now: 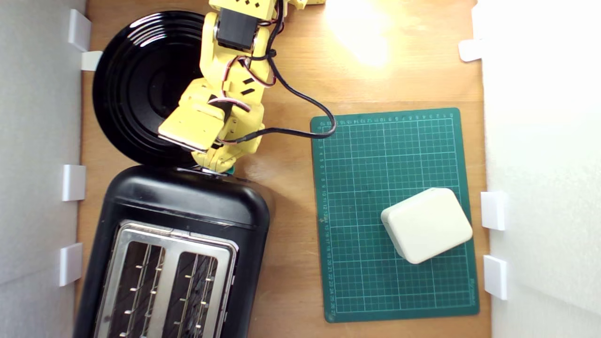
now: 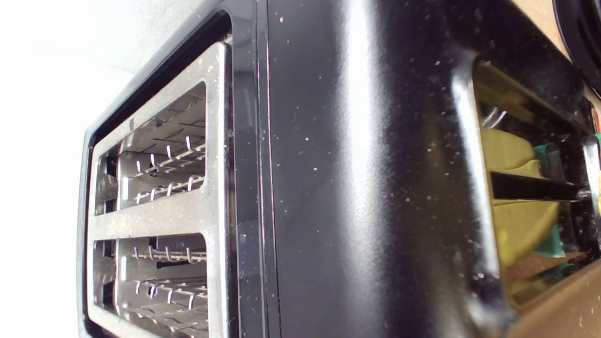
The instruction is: Start toaster
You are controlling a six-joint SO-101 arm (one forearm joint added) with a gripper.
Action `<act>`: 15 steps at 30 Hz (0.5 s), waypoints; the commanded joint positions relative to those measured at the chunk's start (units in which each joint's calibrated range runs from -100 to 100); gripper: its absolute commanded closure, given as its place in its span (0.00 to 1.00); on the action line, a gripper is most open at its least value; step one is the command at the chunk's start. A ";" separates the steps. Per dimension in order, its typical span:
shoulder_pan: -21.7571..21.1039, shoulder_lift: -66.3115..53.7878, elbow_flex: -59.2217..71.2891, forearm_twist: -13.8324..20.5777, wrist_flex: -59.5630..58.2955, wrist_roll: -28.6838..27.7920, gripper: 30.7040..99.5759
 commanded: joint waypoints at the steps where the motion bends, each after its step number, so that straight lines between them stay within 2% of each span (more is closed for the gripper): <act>1: -0.04 11.45 5.82 -1.38 -2.16 0.11 0.99; 15: -0.20 12.62 4.64 -1.76 -1.64 0.16 0.99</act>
